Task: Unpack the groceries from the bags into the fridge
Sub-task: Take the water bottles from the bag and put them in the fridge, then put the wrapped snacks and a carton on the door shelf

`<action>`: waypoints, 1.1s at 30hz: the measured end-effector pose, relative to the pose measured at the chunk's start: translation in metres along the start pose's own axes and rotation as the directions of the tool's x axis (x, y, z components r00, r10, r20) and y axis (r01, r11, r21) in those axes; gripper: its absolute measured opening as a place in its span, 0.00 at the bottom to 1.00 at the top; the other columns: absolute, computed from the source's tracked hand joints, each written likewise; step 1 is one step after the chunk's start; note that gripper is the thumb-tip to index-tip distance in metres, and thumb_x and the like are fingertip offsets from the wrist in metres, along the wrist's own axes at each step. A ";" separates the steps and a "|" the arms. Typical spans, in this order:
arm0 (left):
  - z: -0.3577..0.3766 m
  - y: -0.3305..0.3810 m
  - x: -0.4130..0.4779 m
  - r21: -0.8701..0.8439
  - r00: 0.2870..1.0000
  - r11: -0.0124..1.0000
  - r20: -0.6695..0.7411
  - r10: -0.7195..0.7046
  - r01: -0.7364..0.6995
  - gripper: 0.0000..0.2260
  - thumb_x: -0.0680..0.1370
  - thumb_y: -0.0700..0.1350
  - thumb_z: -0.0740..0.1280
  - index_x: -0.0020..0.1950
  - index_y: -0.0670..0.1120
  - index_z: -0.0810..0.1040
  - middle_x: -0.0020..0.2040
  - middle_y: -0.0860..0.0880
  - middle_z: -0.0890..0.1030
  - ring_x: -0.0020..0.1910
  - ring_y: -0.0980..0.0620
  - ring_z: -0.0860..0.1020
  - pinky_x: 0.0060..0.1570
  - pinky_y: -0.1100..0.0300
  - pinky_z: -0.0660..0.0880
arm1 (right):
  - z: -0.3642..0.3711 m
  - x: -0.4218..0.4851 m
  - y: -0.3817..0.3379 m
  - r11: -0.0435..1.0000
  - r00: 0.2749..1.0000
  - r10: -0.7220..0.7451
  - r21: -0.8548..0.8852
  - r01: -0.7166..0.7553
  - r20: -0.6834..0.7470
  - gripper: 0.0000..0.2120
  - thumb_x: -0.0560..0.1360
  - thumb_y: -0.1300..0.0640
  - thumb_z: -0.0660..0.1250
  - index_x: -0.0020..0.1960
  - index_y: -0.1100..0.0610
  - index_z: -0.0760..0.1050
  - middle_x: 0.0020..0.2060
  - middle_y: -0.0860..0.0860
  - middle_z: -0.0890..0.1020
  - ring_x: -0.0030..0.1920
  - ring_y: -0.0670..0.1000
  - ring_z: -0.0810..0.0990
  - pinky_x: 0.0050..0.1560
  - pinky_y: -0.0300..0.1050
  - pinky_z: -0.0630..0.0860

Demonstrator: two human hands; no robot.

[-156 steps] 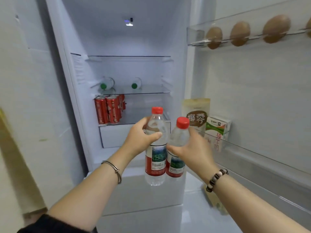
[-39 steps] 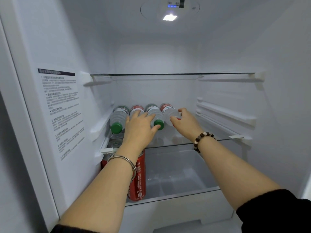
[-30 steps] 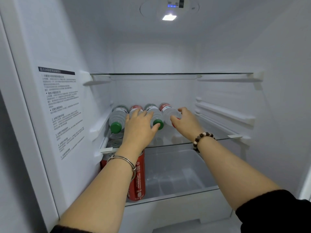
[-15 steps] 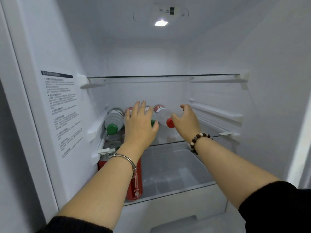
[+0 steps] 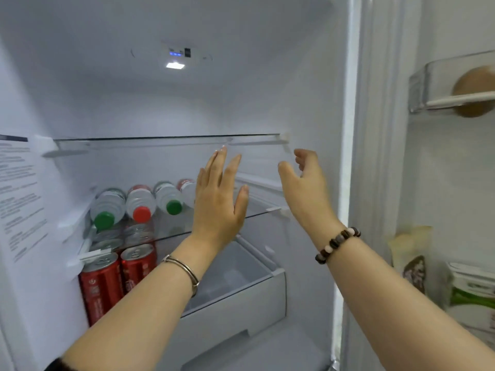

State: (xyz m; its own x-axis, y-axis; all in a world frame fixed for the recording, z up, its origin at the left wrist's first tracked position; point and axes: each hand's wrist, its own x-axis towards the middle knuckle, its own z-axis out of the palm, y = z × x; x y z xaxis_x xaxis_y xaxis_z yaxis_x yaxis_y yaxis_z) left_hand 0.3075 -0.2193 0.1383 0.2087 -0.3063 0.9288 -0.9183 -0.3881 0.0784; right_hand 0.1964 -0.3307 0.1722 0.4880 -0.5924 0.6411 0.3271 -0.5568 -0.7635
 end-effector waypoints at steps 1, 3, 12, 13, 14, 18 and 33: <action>0.004 0.014 0.000 -0.039 1.000 0.999 0.005 0.010 -0.010 0.24 0.79 0.52 0.52 0.74 0.44 0.62 0.75 0.42 0.60 0.74 0.47 0.54 0.73 0.45 0.55 | -0.014 -0.005 -0.004 1.000 1.000 -0.011 -0.017 0.011 -0.001 0.23 0.77 0.51 0.60 0.71 0.51 0.61 0.68 0.48 0.67 0.58 0.41 0.64 0.53 0.37 0.63; 0.012 0.041 0.001 -0.096 0.999 0.994 0.007 0.047 -0.046 0.24 0.79 0.52 0.52 0.74 0.44 0.62 0.75 0.42 0.60 0.75 0.48 0.55 0.73 0.50 0.53 | -0.043 -0.015 -0.011 0.997 0.999 -0.037 -0.068 0.037 -0.009 0.23 0.77 0.50 0.60 0.71 0.50 0.62 0.68 0.46 0.67 0.60 0.40 0.66 0.52 0.33 0.63; 0.052 0.181 -0.004 -0.303 0.967 0.924 0.027 0.253 -0.233 0.22 0.78 0.49 0.57 0.72 0.43 0.63 0.73 0.41 0.63 0.73 0.45 0.59 0.71 0.48 0.59 | -0.202 -0.062 -0.010 0.934 0.989 -0.054 -0.357 0.001 -0.138 0.22 0.78 0.51 0.61 0.71 0.51 0.64 0.68 0.48 0.69 0.67 0.44 0.65 0.57 0.37 0.62; 0.056 0.200 -0.005 -0.327 0.958 0.909 0.032 0.284 -0.259 0.22 0.78 0.48 0.57 0.71 0.44 0.63 0.73 0.41 0.64 0.72 0.45 0.60 0.71 0.47 0.60 | -0.222 -0.068 -0.009 0.926 0.987 -0.044 -0.378 -0.017 -0.152 0.22 0.78 0.51 0.61 0.70 0.51 0.64 0.68 0.48 0.69 0.68 0.45 0.65 0.58 0.38 0.62; 0.060 0.220 -0.007 -0.351 0.948 0.892 0.038 0.317 -0.284 0.22 0.78 0.48 0.57 0.71 0.44 0.63 0.72 0.40 0.65 0.72 0.45 0.61 0.70 0.46 0.61 | -0.243 -0.076 -0.007 0.916 0.986 -0.032 -0.399 -0.038 -0.165 0.22 0.78 0.51 0.61 0.70 0.51 0.64 0.68 0.48 0.69 0.68 0.45 0.65 0.58 0.38 0.62; 0.075 0.308 -0.013 -0.454 0.910 0.822 0.057 0.411 -0.343 0.23 0.77 0.49 0.58 0.71 0.43 0.64 0.72 0.40 0.65 0.72 0.44 0.60 0.70 0.45 0.61 | -0.329 -0.105 -0.005 0.842 0.968 -0.018 -0.525 -0.121 -0.252 0.23 0.77 0.51 0.61 0.70 0.53 0.64 0.68 0.50 0.69 0.69 0.48 0.65 0.62 0.41 0.63; 0.112 0.707 -0.114 -0.754 0.737 0.599 0.238 0.633 -0.270 0.31 0.76 0.63 0.45 0.77 0.55 0.46 0.78 0.51 0.43 0.76 0.53 0.37 0.73 0.47 0.38 | -0.660 -0.309 -0.036 0.060 0.853 -0.216 -0.879 -0.473 -0.474 0.29 0.74 0.43 0.51 0.70 0.57 0.64 0.72 0.55 0.65 0.74 0.55 0.57 0.74 0.55 0.49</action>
State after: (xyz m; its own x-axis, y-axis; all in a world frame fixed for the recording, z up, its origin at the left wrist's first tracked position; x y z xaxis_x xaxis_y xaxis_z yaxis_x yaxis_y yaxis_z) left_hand -0.3281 -0.5562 0.0473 -0.3470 -0.6784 0.6476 -0.8600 0.5057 0.0689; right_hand -0.5001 -0.5118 0.0531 -0.0381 -0.6614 0.7491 -0.9226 -0.2647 -0.2805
